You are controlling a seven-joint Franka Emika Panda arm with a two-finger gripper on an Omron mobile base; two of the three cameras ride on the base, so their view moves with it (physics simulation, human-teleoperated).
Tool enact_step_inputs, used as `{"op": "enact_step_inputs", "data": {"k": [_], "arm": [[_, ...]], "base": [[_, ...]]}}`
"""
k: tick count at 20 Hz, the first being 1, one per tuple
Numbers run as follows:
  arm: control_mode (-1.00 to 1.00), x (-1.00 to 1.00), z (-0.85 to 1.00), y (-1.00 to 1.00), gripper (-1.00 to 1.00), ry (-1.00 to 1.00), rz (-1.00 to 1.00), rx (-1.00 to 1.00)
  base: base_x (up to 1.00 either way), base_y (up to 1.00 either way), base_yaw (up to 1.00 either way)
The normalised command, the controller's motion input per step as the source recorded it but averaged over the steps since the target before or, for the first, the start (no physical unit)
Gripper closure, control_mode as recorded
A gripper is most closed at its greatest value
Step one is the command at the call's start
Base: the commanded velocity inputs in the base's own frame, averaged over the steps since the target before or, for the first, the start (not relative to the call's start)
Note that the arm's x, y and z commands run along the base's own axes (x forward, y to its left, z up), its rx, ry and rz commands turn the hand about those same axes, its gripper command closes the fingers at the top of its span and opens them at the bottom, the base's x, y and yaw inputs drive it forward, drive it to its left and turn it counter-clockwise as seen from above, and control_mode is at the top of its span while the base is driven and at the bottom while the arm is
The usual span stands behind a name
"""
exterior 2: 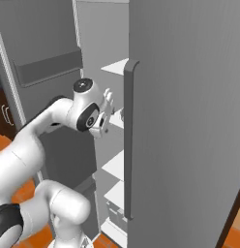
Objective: Take the meat container that has the shrimp and place it on the second highest rack of the freezer. Then take the vegetable container that has the lemon wedge and garlic and place it on the highest rack of the freezer.
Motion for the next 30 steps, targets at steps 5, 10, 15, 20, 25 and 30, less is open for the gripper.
{"op": "enact_step_inputs", "data": {"k": [5, 10, 15, 20, 25, 30], "arm": [[-1.00, -1.00, 0.00, 0.27, -1.00, 0.13, 0.01, 0.04], [-1.00, -0.95, 0.09, 0.16, -1.00, 0.09, 0.05, 0.04], [-1.00, -0.46, 0.36, 0.03, -1.00, 0.08, 0.09, 0.02], [-1.00, -0.42, 0.06, 0.06, -1.00, 0.01, 0.08, 0.00], [-1.00, -0.14, 0.18, 0.17, -1.00, 0.00, 0.01, 0.00], [-1.00, 0.00, 0.33, 0.06, -1.00, 0.05, -0.08, 0.03]], "base": [[0.00, 0.00, 0.00], [0.00, 0.00, 0.00], [0.00, 0.00, 0.00], [0.00, 0.00, 0.00], [0.00, 0.00, 0.00], [0.00, 0.00, 0.00]]}}
